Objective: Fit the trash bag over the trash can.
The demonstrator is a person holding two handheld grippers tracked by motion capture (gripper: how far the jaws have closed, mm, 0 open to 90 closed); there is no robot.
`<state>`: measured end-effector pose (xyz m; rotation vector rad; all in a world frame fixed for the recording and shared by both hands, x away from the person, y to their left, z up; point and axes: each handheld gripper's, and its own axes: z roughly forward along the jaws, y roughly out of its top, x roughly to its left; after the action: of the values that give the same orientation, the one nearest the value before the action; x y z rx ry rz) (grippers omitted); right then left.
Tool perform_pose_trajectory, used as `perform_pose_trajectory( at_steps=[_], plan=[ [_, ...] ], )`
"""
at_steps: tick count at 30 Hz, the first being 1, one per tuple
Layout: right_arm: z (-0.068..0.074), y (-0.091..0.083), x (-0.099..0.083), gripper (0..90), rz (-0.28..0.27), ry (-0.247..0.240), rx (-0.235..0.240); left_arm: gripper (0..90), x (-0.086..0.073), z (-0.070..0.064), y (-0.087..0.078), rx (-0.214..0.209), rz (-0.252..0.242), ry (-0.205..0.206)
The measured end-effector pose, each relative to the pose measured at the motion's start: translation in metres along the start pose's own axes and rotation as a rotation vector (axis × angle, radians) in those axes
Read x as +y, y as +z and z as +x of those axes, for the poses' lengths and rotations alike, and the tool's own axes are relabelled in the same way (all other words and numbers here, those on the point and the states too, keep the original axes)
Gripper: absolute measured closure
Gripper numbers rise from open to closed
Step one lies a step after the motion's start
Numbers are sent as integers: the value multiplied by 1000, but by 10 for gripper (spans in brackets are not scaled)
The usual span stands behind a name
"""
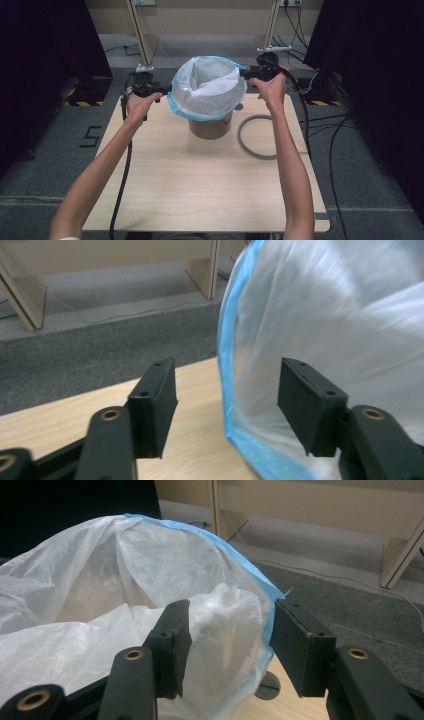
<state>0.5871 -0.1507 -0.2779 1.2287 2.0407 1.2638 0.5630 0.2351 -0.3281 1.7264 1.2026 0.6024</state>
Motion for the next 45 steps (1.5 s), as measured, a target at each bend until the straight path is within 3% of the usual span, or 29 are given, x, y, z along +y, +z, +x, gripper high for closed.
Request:
perform_pose_trajectory(
  at_steps=[5, 8, 11, 13, 17, 23, 27, 31, 35, 40, 43, 45],
  plan=[
    [5, 6, 2, 489, -19, 2, 13, 339, 9, -17, -15, -46, -61, -8],
    [9, 10, 0, 488, 6, -33, -15, 316, 12, -31, -17, -78, -88, 0],
    [14, 10, -3, 489, 28, -64, -14, 308, 14, -35, -15, -63, -91, 25],
    [18, 10, -6, 489, 44, -81, -8, 306, 15, -32, -13, -71, -88, -3],
    [25, 8, -10, 484, 62, -102, 5, 309, 18, -27, -8, -44, -104, -33],
    [40, 2, -11, 440, 93, -143, 10, 314, 20, -27, 0, -22, -96, -21],
    [53, -2, -9, 417, 121, -192, -14, 323, 28, -28, 13, 46, -94, 16],
    [53, -6, -3, 413, 98, -177, -4, 316, 31, -22, 18, 51, -104, -37],
    [37, 0, 6, 397, 75, -132, -49, 303, 29, -26, 9, 29, -110, -31],
    [21, 16, 0, 399, 101, -106, -59, 281, 22, -37, -2, -24, -106, 1],
    [26, 13, -11, 403, 64, -85, -27, 282, 18, -43, 0, -24, -86, 39],
    [35, 7, -14, 397, 61, -113, -25, 285, 19, -42, 4, -7, -84, 49]
  ],
)
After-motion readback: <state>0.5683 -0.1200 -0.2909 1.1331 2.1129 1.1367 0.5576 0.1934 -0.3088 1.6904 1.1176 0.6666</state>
